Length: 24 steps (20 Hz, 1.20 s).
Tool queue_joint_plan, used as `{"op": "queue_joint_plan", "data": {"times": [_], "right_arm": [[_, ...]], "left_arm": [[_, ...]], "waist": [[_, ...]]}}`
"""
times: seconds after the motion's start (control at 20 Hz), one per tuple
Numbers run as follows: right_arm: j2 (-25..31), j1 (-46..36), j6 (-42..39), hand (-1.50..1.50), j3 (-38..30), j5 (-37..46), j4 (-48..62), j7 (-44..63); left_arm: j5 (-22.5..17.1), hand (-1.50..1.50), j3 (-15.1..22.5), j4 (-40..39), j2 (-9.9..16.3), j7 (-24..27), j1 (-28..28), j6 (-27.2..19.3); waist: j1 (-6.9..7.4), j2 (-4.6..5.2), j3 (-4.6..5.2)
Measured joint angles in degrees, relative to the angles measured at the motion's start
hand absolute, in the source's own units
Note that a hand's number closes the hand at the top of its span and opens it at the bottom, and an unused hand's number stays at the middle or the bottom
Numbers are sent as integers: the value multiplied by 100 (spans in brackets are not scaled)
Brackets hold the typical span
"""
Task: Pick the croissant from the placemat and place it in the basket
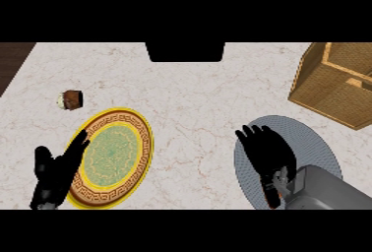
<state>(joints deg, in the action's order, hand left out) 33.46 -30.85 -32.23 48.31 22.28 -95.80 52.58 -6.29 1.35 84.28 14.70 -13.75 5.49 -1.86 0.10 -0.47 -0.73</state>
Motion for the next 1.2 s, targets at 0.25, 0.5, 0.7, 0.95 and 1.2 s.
{"op": "queue_joint_plan", "data": {"times": [0.25,0.5,0.7,0.95,1.2], "right_arm": [[-95,158,-33,-150,-43,358,318,-216],[-137,381,-95,-150,-17,612,538,-289],[-124,510,-149,-150,-117,765,633,-387],[-162,725,-106,-150,-170,1044,661,-532],[-190,924,13,-150,-230,1314,732,-709]], "left_arm": [[68,0,16,56,-46,-58,11,-15],[137,0,8,21,-103,19,28,-31],[146,0,-19,19,-123,37,36,-1],[129,0,-75,9,-118,99,70,86],[153,0,-79,101,-154,-16,93,79]], "waist": [[5,5,8],[-4,-2,-1],[-8,-5,-2],[-14,-6,-1],[-8,-1,5]]}}
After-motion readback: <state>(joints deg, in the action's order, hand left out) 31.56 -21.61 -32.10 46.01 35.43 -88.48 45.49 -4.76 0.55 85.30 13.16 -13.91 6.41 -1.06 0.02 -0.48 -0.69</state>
